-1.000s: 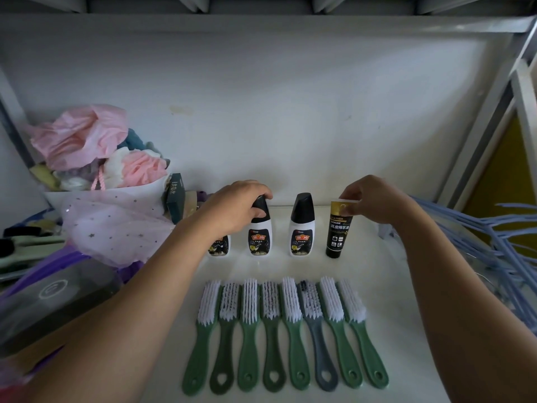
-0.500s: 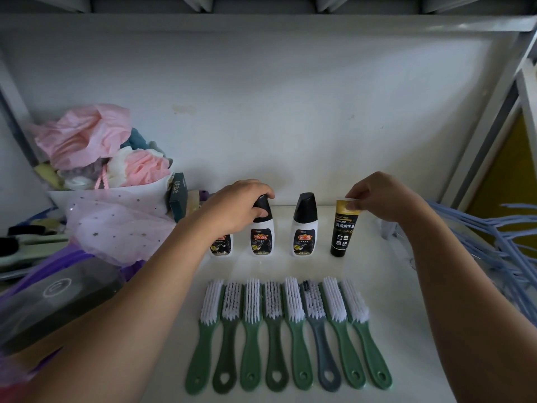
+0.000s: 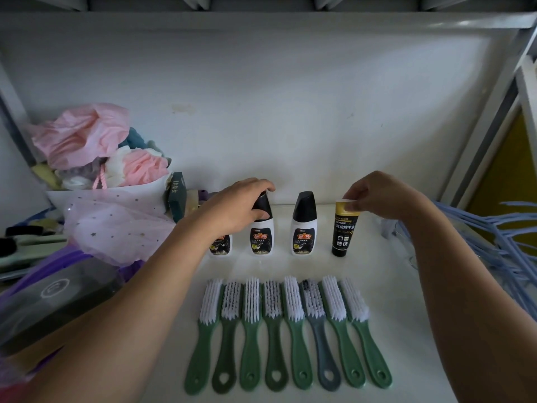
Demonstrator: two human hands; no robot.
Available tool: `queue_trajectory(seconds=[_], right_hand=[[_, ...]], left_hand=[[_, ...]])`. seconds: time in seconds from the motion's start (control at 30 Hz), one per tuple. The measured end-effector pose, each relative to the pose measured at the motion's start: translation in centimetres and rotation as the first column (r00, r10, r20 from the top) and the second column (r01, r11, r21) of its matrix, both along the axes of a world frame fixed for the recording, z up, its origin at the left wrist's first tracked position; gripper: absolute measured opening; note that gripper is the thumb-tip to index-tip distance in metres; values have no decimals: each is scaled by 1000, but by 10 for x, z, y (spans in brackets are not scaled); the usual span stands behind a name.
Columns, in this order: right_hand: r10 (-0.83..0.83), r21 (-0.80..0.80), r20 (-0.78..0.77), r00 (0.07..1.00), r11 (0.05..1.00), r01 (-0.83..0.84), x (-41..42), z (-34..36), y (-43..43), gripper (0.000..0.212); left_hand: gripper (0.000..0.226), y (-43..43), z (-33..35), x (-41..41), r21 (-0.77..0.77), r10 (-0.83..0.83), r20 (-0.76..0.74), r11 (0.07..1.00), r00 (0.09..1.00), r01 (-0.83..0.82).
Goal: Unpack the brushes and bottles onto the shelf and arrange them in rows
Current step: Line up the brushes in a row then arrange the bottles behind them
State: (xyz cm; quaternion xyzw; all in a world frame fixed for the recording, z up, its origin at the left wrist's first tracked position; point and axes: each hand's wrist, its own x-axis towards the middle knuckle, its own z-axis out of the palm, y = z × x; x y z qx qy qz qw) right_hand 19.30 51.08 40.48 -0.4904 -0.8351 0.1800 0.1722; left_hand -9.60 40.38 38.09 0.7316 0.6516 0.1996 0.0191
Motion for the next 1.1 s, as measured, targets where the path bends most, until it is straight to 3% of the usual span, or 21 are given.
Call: queue_trajectory(seconds=[0.2,0.4,0.7,1.1], right_hand=[[32,-4,-25,999,999,-32,-4,8,0,24],[122,111,-50,991,987,-116,-37,18,-24,49],[118,128,114,986,983,-132,-73,-2,-33,45],[112,164,105,988,978,-128,-72,-5,-30,37]], left_hand=[[61,-2,2,-1,-11,5,0,1000,1000,-5],[69,-7,7,1,-24,23,-27,999,999,-23],[53,-8,4,7,-32,28,-91,999,995,-31],[53,-5,0,3,-60,21,-38,998,999,-23]])
